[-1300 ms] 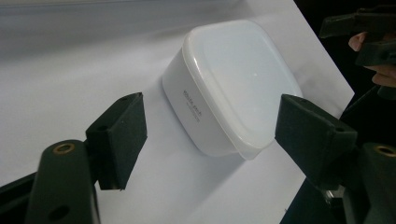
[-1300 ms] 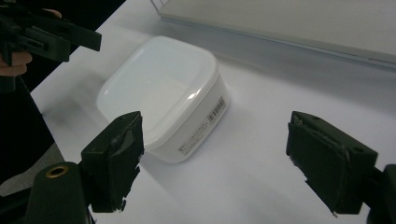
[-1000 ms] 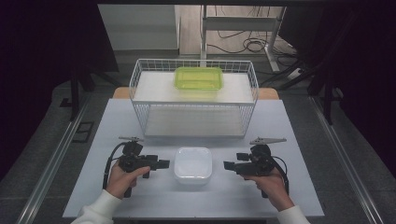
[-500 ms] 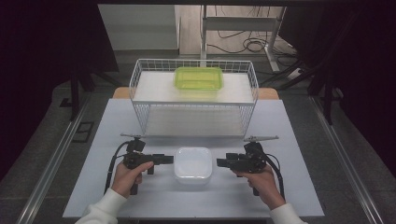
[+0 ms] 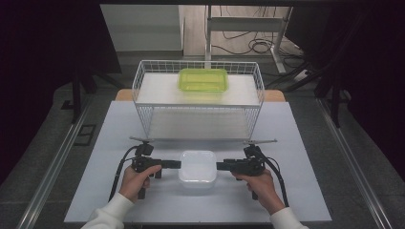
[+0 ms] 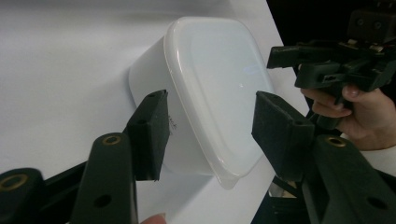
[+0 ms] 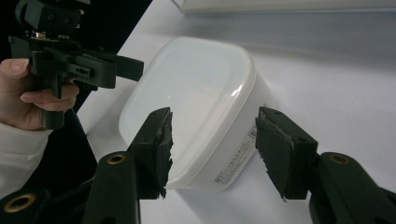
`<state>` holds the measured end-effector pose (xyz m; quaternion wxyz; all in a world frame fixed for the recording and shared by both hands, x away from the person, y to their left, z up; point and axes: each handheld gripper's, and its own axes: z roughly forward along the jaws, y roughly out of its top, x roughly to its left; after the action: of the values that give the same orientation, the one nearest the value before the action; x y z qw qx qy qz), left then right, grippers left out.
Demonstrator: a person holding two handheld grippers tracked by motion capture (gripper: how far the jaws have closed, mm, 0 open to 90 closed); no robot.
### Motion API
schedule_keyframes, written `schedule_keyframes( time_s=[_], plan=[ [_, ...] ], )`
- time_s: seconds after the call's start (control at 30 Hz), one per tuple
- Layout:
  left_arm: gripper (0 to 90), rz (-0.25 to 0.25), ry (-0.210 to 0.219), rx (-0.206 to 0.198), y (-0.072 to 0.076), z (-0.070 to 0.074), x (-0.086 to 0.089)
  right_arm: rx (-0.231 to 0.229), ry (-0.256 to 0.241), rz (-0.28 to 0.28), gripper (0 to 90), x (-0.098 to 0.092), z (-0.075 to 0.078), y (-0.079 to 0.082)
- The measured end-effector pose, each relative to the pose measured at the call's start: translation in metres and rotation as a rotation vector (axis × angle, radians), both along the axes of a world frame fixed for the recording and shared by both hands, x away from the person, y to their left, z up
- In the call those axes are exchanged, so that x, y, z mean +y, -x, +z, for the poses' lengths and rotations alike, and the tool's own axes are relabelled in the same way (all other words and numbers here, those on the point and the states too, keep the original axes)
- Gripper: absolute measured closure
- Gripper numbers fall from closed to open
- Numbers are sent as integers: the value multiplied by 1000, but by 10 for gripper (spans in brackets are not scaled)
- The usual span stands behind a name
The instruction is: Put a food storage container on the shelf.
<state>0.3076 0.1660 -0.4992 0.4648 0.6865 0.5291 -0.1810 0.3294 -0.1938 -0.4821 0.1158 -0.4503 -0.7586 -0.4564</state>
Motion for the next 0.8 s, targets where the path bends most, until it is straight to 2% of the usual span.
schedule_keyframes(
  time_s=[0.17, 0.4, 0.63, 0.8],
  plan=[
    [524, -3, 26, 25, -2, -7, 1, 21, -10, 16, 503, 5, -5, 0],
    [597, -11, 49, 44, -2, -10, 0, 43, -26, -2, 554, 3, -13, -3],
    [663, -32, 57, 48, -3, -12, 0, 94, -70, 10, 614, 5, -19, -4],
    [732, -26, 47, 50, -2, -13, 1, 114, -76, 8, 644, 6, -21, -5]
  ],
)
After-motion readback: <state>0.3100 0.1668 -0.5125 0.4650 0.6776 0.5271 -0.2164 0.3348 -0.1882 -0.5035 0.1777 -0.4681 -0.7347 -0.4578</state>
